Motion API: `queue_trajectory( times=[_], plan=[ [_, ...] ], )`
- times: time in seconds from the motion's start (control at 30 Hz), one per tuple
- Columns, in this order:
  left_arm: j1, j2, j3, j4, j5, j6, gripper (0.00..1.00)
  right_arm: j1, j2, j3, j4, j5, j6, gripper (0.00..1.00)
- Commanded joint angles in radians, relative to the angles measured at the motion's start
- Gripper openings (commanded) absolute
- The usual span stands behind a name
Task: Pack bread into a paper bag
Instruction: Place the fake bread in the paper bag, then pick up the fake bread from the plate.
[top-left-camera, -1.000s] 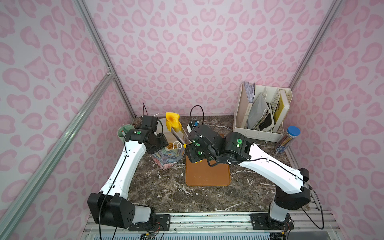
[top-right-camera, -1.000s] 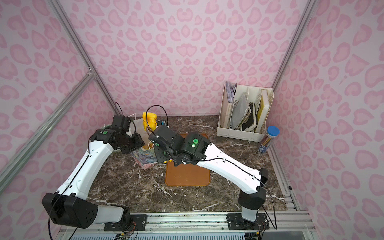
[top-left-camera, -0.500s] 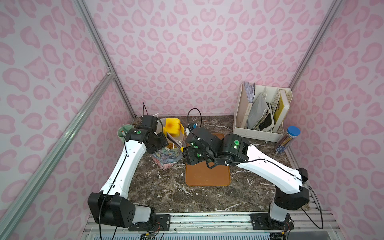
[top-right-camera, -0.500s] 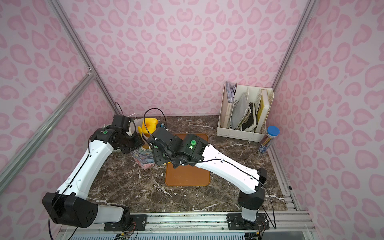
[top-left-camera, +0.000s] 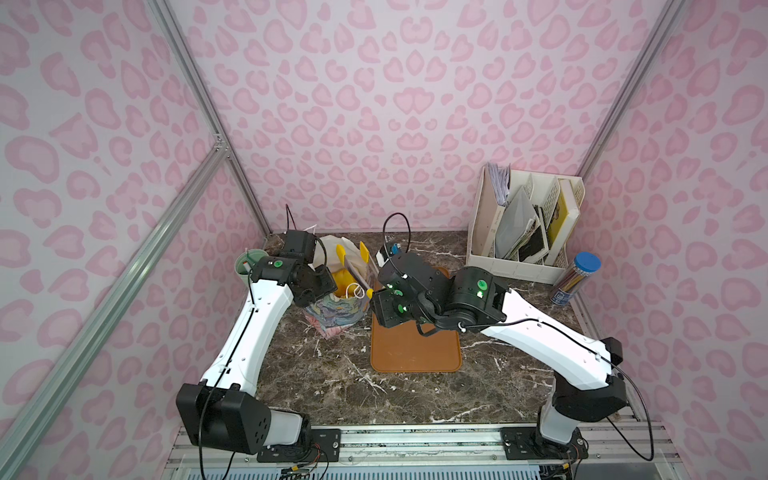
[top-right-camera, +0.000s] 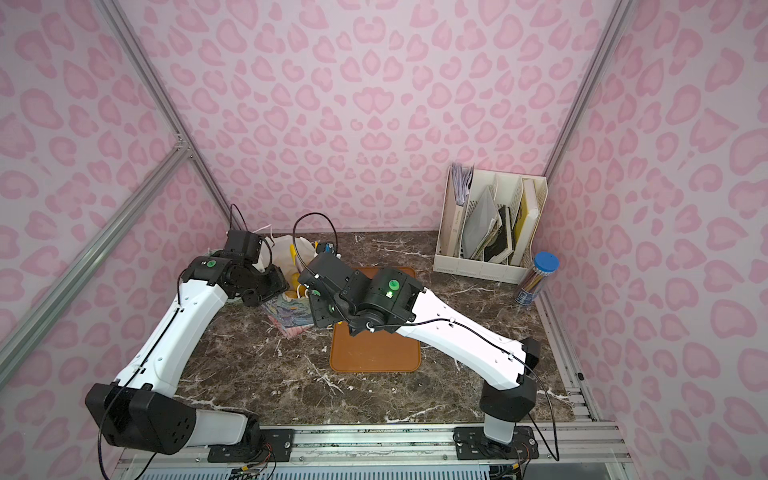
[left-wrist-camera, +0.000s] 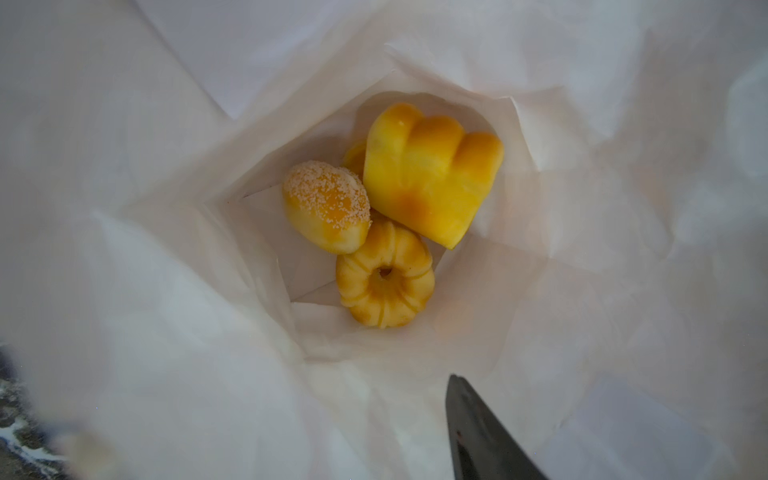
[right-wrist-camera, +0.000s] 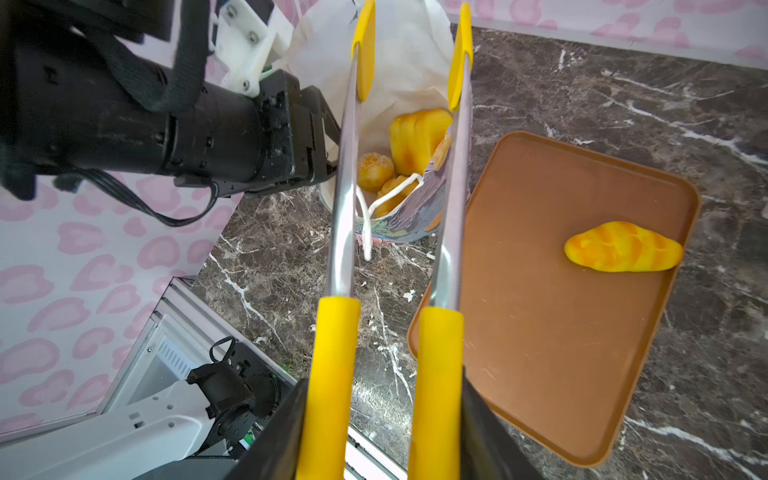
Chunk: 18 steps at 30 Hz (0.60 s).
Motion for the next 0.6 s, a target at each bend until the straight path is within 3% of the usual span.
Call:
queue_trajectory(
  times=[0.0, 0.2, 0.57],
  plan=[
    [-0.001, 0.006, 0.0, 0.008, 0.008, 0.003, 0.59, -0.013, -0.016, 0.016, 0.045, 0.061, -0.016, 0.54],
    [-0.001, 0.011, 0.007, 0.006, 0.006, 0.006, 0.59, -0.048, -0.063, -0.03, -0.021, 0.128, 0.001, 0.54],
    [0.0, 0.029, 0.026, 0.0, 0.011, 0.011, 0.59, -0.141, -0.335, -0.664, 0.164, 0.043, 0.152, 0.55]
  ],
)
